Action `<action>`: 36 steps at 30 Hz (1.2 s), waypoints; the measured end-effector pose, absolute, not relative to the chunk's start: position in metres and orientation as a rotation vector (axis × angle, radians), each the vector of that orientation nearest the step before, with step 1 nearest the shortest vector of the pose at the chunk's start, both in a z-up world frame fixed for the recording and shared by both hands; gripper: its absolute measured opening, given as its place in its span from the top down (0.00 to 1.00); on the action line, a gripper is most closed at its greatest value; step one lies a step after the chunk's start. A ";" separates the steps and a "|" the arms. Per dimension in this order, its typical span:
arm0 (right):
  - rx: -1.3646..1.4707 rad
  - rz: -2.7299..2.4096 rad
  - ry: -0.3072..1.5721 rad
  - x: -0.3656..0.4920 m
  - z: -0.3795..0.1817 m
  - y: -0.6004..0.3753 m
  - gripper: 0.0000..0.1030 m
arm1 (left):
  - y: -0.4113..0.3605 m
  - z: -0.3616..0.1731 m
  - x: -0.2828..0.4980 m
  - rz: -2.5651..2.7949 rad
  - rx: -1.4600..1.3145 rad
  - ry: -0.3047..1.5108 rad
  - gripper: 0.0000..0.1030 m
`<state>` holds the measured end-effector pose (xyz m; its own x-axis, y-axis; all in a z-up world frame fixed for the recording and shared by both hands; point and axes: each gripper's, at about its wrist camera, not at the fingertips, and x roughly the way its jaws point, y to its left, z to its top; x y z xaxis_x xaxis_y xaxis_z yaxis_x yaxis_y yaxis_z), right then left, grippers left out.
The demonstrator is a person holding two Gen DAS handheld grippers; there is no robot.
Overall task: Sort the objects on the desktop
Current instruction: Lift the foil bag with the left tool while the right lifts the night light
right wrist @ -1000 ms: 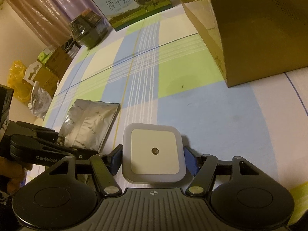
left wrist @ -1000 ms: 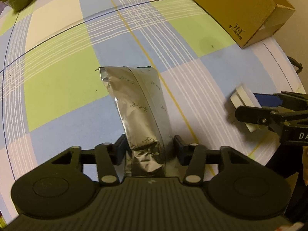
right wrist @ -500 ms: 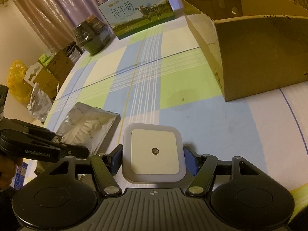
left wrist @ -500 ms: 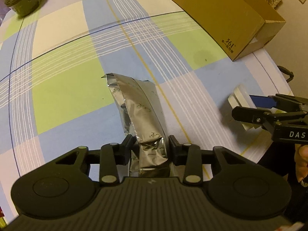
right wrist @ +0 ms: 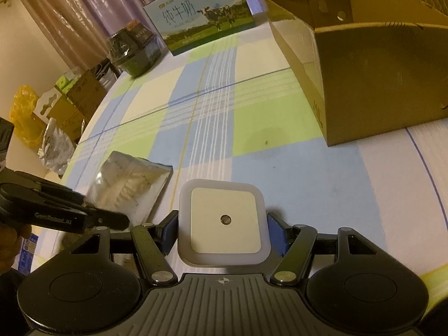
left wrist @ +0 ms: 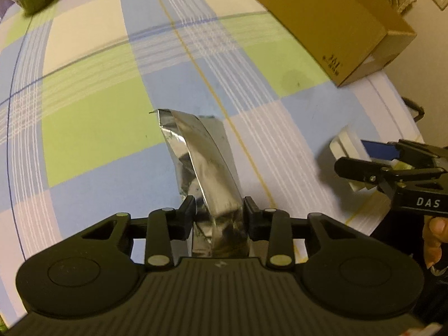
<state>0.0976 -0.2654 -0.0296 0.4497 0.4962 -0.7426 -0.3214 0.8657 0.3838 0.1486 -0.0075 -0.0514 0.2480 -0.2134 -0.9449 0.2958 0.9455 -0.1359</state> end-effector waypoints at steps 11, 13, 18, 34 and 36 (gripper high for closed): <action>0.186 0.515 0.992 0.103 -0.036 -0.262 0.39 | -0.022 -0.073 0.168 -0.335 0.196 1.350 0.54; 0.183 0.516 0.993 0.103 -0.037 -0.262 0.39 | -0.025 -0.075 0.167 -0.334 0.225 1.350 0.54; 0.179 0.514 0.992 0.103 -0.039 -0.262 0.39 | -0.029 -0.075 0.161 -0.366 0.305 1.334 0.62; 0.183 0.513 0.939 0.098 -0.019 -0.261 0.39 | -0.022 -0.040 0.151 -0.384 0.296 1.263 0.70; 0.181 0.515 0.934 0.098 -0.017 -0.260 0.39 | -0.023 -0.038 0.149 -0.388 0.294 1.256 0.70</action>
